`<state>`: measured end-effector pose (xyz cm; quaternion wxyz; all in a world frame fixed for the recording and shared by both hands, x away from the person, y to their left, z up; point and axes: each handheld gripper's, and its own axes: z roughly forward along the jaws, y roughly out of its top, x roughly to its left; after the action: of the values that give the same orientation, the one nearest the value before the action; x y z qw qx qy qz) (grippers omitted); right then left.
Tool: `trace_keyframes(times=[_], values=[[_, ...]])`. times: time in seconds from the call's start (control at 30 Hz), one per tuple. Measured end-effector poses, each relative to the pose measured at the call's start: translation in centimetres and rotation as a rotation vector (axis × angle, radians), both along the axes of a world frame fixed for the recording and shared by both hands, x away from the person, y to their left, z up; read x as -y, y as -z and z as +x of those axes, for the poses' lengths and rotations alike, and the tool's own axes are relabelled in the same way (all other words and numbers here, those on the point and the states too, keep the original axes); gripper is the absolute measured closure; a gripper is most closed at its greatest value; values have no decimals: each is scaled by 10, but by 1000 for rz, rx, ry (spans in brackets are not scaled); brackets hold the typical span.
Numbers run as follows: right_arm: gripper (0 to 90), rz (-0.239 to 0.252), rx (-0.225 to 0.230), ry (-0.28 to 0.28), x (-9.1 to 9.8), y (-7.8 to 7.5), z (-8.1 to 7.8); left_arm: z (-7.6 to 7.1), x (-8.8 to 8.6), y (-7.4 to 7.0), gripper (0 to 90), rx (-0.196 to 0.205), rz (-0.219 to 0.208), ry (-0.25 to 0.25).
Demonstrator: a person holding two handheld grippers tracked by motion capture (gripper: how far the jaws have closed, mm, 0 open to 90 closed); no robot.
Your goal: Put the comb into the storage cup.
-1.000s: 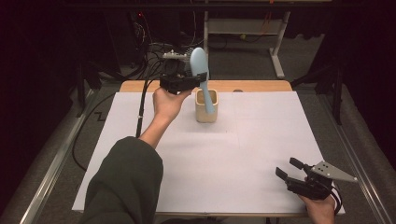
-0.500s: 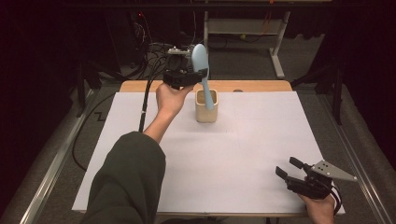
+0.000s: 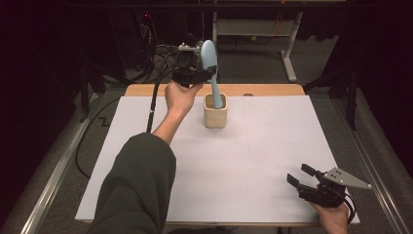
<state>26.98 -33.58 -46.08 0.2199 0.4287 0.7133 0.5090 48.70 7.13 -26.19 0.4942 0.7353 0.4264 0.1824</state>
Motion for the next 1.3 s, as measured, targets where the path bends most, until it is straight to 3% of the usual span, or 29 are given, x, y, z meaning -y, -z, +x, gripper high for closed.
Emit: trace_keyframes(times=[0.57, 1.3], values=[[283, -9, 5, -5, 0, 0, -1, 9, 3, 10, 521, -19, 13, -32], [284, -25, -1, -20, -2, 1, -1, 16, 4, 27, 517, -67, 26, -37]])
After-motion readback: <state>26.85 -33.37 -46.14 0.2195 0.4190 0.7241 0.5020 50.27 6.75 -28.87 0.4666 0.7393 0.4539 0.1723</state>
